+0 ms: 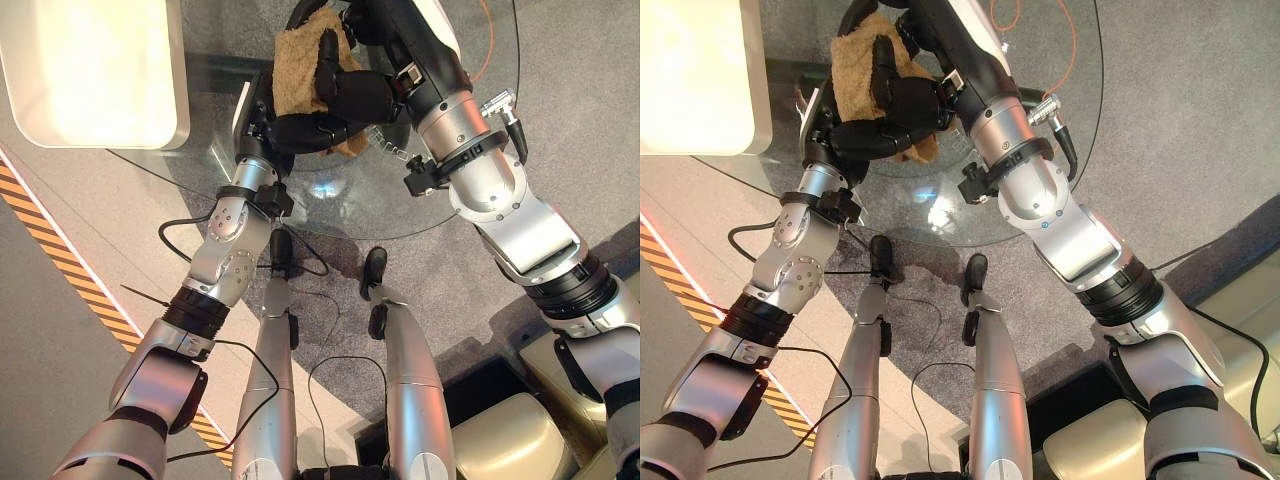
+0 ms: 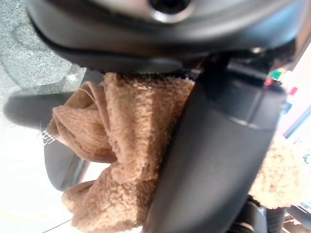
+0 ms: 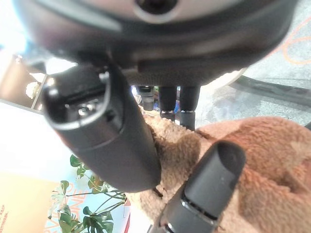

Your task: Wipe the table with a cloth and put it in the basket.

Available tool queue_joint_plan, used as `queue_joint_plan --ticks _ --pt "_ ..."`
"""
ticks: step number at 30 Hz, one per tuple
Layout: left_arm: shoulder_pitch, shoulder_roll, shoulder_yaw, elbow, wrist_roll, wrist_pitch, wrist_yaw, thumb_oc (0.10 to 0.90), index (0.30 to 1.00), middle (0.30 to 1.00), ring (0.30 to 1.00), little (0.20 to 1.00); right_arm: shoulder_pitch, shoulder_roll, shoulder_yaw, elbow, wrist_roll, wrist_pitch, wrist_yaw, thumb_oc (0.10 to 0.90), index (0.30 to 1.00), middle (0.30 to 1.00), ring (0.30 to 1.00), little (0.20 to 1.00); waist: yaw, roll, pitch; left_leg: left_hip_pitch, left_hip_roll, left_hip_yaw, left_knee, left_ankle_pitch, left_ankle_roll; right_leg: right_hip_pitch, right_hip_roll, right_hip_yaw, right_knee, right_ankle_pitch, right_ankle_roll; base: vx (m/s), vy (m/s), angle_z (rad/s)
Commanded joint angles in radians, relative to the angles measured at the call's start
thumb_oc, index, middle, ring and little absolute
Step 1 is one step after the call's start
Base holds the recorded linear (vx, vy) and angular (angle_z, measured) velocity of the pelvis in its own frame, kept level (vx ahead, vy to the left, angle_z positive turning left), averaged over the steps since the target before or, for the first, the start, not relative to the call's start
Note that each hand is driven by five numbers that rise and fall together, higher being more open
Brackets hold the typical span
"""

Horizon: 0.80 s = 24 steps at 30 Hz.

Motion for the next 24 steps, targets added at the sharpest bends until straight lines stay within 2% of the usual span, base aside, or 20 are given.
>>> queue_joint_plan --ticks 1,24 --pt "-0.078 -0.001 -0.002 -0.134 -0.025 -0.119 -0.124 0.100 0.300 0.300 0.300 0.200 -0.204 -0.046 -0.168 0.016 0.013 -0.073 -0.128 0.800 0.900 0.900 0.900 0.900 0.028 -0.045 -0.024 0.040 -0.058 0.087 0.139 -0.162 0.071 0.108 0.095 -0.003 -0.210 0.141 0.019 0.00 0.000 0.00" --pt "-0.067 0.020 0.009 -0.072 -0.061 -0.124 -0.129 0.100 0.300 0.300 0.300 0.200 -0.215 -0.085 -0.181 0.085 0.089 -0.084 -0.168 0.800 0.900 0.900 0.900 0.900 0.029 -0.060 -0.024 0.041 -0.045 0.086 0.137 -0.166 0.070 0.115 0.099 -0.007 -0.217 0.145 0.020 0.00 0.000 0.00"
